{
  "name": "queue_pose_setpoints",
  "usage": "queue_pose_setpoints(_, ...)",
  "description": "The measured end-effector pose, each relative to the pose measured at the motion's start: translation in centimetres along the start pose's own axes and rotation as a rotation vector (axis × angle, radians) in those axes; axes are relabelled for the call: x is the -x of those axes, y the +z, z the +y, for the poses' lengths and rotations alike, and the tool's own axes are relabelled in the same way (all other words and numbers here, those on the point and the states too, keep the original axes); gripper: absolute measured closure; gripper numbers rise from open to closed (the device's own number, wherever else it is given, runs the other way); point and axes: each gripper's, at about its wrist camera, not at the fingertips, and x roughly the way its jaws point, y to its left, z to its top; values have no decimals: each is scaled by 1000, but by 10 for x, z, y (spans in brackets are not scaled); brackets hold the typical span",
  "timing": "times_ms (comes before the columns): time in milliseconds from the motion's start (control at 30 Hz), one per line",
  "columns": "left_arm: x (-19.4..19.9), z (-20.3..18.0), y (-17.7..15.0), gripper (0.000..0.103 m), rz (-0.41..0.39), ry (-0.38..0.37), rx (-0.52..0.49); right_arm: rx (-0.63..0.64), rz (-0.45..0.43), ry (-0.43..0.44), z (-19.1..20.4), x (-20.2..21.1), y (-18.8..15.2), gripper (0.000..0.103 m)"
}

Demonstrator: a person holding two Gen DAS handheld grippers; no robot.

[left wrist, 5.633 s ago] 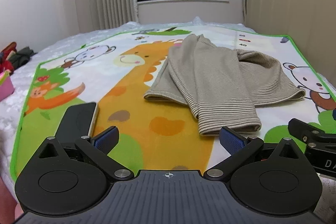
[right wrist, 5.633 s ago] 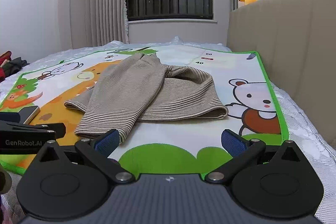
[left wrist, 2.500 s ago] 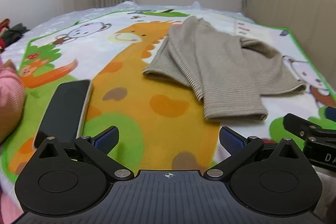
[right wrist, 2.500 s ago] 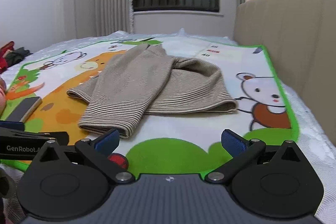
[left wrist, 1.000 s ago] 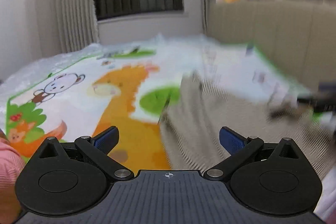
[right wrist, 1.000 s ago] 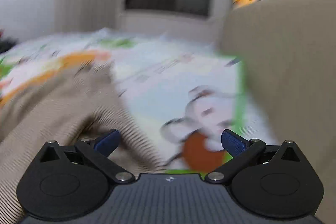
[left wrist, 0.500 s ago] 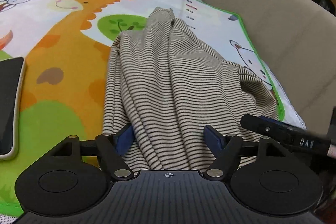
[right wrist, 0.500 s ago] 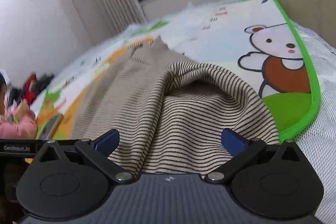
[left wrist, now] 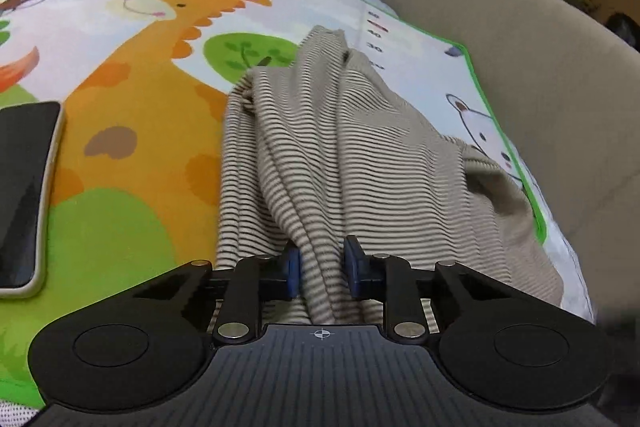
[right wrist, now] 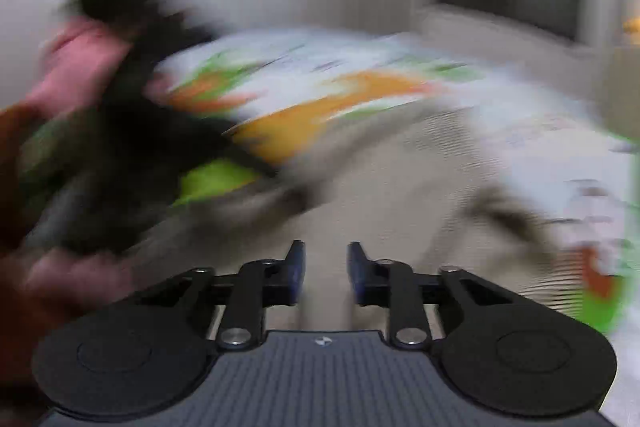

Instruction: Fold clothes

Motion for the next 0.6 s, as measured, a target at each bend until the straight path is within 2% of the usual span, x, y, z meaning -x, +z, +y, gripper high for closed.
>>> queue_pose_setpoints(33,-1,5,-1,78,1,-7,22,62,33,71,15,-2,-1,81)
queue_pose_setpoints(100,-2,13,-2,78,-2,-33,64,198,90,139,40,1,-9,81)
queue_pose_setpoints(133,-1,14,-2,78,-4,-37,74,227,113,150,46,2,-13,80)
queue_pose_setpoints(200,-1,13,0,77,-5,-35,81,274,142,102,54,-2,-24,80)
queue_pose_setpoints(233,-1,13,0,77,-6,-35,84,298,141,58,56,-7,-29,80)
queue_pose_setpoints(300,0,13,2,77,-1,-35,85,336,120,36,61,-10,-36,78)
queue_pose_setpoints(367,1,15,5,77,7,-39,92,384,102,38,70,-9,-42,71)
queue_pose_setpoints(433,1,16,7,77,14,-42,97,444,88,65,81,-5,-47,53)
queue_pose_setpoints(467,1,16,7,77,15,-43,98,474,81,79,87,-2,-50,51)
queue_pose_setpoints(533,0,16,7,77,16,-45,100,525,59,22,93,-3,-54,55)
queue_pose_setpoints(600,-1,17,7,76,17,-47,101,436,52,-23,74,-4,-44,67)
